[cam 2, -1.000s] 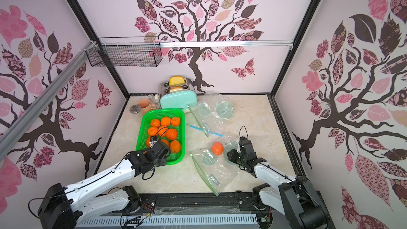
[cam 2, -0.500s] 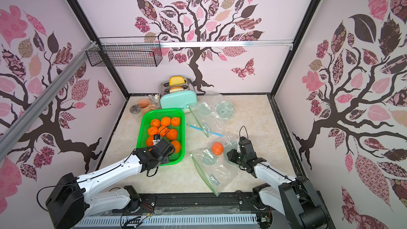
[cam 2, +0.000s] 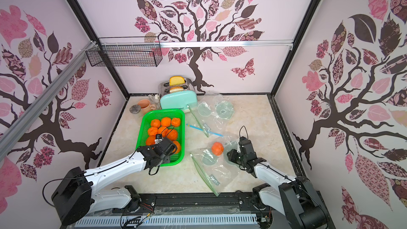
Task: Open the zip-top bag and take out the orange
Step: Place the orange in the basket.
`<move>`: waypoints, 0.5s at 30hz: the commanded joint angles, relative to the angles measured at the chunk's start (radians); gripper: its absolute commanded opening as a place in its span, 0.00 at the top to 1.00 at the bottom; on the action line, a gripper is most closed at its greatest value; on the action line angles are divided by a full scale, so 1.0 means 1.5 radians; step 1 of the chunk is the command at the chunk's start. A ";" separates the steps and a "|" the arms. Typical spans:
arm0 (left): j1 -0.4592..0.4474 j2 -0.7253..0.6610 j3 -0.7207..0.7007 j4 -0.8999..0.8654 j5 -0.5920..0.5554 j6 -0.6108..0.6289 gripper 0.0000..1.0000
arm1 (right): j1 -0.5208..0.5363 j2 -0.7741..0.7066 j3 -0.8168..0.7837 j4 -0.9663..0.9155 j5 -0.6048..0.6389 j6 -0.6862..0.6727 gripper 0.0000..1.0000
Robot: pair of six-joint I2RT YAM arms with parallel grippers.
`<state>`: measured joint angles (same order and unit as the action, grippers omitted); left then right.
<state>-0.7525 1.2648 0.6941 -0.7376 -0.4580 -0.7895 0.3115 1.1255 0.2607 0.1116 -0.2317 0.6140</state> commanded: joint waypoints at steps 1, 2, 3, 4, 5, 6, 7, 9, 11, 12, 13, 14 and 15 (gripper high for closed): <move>0.001 0.013 0.001 -0.036 0.016 0.006 0.54 | 0.003 -0.005 0.002 -0.023 0.004 0.006 0.68; 0.002 0.016 0.001 -0.035 0.018 0.008 0.51 | 0.003 -0.005 0.002 -0.023 0.003 0.006 0.68; 0.002 0.018 0.003 -0.035 0.021 0.011 0.42 | 0.003 -0.005 0.002 -0.023 0.004 0.006 0.68; 0.002 0.020 0.006 -0.040 0.020 0.010 0.39 | 0.003 -0.005 0.002 -0.023 0.004 0.006 0.68; 0.001 0.021 0.011 -0.045 0.018 0.009 0.38 | 0.003 -0.005 0.002 -0.022 0.004 0.006 0.68; 0.002 0.020 0.014 -0.046 0.020 0.010 0.37 | 0.002 -0.005 0.002 -0.022 0.004 0.006 0.68; 0.002 0.018 0.017 -0.047 0.021 0.011 0.36 | 0.003 -0.005 0.002 -0.022 0.003 0.006 0.68; 0.002 0.011 0.022 -0.049 0.021 0.012 0.35 | 0.003 -0.005 0.001 -0.022 0.002 0.007 0.68; 0.002 0.004 0.033 -0.057 0.018 0.017 0.34 | 0.003 -0.006 0.001 -0.023 0.003 0.006 0.68; 0.002 0.000 0.042 -0.066 0.014 0.017 0.34 | 0.003 -0.007 0.001 -0.023 0.002 0.006 0.68; 0.002 -0.003 0.051 -0.074 0.013 0.019 0.34 | 0.003 -0.007 0.001 -0.023 0.003 0.006 0.68; 0.002 -0.007 0.059 -0.081 0.012 0.021 0.33 | 0.003 -0.007 0.001 -0.023 0.003 0.006 0.68; 0.002 -0.012 0.068 -0.092 0.012 0.022 0.33 | 0.003 -0.007 0.001 -0.023 0.002 0.007 0.68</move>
<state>-0.7525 1.2793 0.7525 -0.8291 -0.4324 -0.7689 0.3115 1.1229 0.2607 0.1089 -0.2317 0.6140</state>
